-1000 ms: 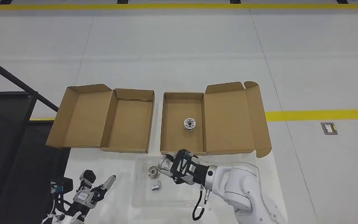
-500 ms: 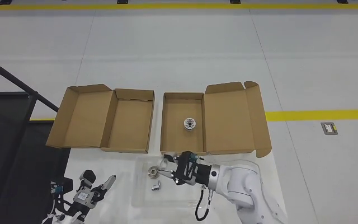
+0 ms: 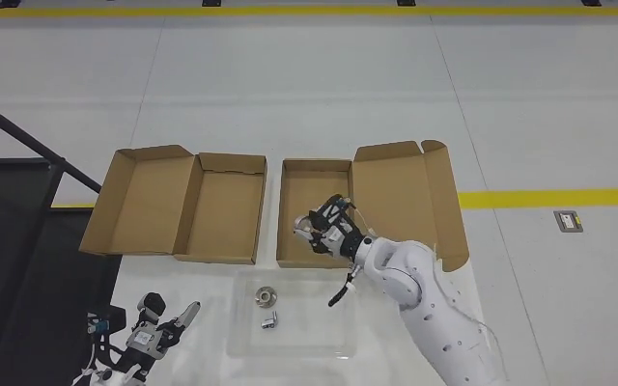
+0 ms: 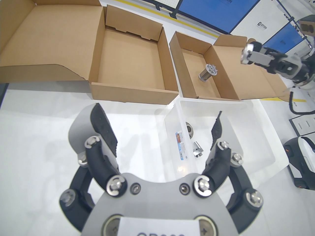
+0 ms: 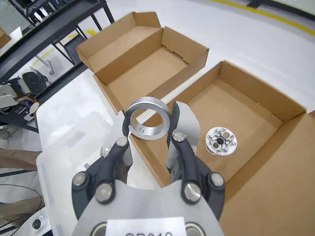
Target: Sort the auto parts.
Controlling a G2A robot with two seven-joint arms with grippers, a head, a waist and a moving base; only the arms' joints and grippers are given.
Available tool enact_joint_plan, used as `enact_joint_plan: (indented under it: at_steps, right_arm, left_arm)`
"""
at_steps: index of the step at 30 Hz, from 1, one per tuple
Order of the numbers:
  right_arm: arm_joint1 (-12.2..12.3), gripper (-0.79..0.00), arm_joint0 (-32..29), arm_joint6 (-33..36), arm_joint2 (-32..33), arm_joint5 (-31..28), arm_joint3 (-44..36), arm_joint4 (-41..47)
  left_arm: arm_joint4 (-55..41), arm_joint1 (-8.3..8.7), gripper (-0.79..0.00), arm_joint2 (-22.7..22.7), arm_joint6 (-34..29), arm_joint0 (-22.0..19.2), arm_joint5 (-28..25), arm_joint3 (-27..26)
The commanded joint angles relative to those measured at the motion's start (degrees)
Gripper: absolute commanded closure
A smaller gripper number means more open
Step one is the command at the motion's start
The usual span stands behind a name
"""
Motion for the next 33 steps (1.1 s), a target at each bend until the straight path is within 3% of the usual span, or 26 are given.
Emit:
enact_joint_plan:
  at_steps: [1,11,21,24,33]
  right_arm:
    - [-0.9,0.0,4.0,1.4,-2.4,1.0,6.3,0.9]
    - [-6.1,0.0,17.4,9.0,-13.7,2.1,26.6,3.2]
    - [-10.7,0.0,23.9,12.6,-19.4,3.2,38.8,4.9]
    - [-11.8,-0.225,25.0,12.5,-20.3,3.4,41.2,5.2]
    - [-13.6,-0.329,26.8,11.0,-21.0,1.9,46.2,6.4]
  left_arm:
    - [0.0,0.0,-0.785,0.0,0.0,0.0,0.0,0.0]
    - [0.0,0.0,-0.785,0.0,0.0,0.0,0.0,0.0]
    - [0.0,0.0,-0.785,0.0,0.0,0.0,0.0,0.0]
    - [0.0,0.0,-0.785,0.0,0.0,0.0,0.0,0.0]
    - [0.0,0.0,-0.785,0.0,0.0,0.0,0.0,0.0]
